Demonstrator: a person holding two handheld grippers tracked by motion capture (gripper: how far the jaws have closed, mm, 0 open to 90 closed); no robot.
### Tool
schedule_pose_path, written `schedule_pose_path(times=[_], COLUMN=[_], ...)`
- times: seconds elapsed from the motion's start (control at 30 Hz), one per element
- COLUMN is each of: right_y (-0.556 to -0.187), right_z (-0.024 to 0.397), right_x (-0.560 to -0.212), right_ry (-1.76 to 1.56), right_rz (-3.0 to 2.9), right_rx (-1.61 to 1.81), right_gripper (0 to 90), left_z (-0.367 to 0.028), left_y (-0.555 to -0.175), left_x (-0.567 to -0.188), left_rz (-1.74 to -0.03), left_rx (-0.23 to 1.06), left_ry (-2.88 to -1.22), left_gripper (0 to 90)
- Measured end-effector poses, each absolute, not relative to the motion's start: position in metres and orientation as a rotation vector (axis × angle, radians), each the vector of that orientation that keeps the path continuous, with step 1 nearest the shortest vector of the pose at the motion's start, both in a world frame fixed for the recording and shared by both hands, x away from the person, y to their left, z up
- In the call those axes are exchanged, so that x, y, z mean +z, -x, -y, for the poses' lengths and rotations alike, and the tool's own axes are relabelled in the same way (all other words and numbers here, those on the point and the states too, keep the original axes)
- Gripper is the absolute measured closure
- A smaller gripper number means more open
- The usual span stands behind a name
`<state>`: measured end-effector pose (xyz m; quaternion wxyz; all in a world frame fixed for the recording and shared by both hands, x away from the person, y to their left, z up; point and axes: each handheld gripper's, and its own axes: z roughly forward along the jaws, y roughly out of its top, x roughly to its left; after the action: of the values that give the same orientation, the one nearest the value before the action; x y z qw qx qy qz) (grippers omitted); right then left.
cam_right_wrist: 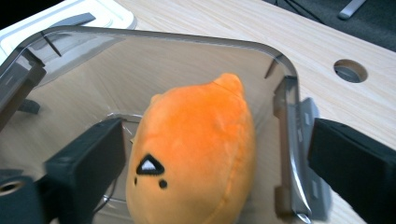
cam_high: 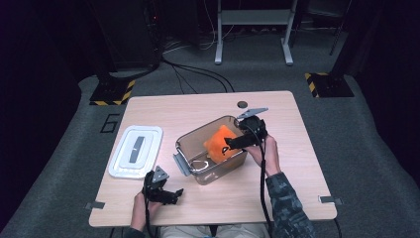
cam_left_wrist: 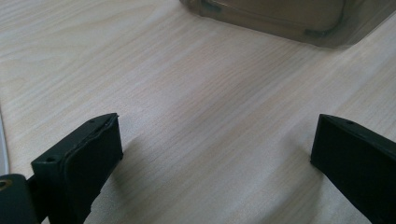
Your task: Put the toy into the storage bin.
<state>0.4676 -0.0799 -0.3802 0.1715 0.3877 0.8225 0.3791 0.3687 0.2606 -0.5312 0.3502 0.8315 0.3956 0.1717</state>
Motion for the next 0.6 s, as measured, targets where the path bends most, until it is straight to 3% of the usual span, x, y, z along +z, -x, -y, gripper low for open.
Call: schedule_pose_path(times=[0.6], right_y=[-0.423], right_z=[0.181], right_x=[-0.392], right_ry=[-1.246], right_rz=[-2.072], right_rx=[1.155], right_gripper=[0.0], left_z=[-0.26], left_y=[-0.368], left_x=[-0.532], left_rz=[-1.034], left_rx=[0.441], left_ry=[-2.141], left_gripper=[1.9])
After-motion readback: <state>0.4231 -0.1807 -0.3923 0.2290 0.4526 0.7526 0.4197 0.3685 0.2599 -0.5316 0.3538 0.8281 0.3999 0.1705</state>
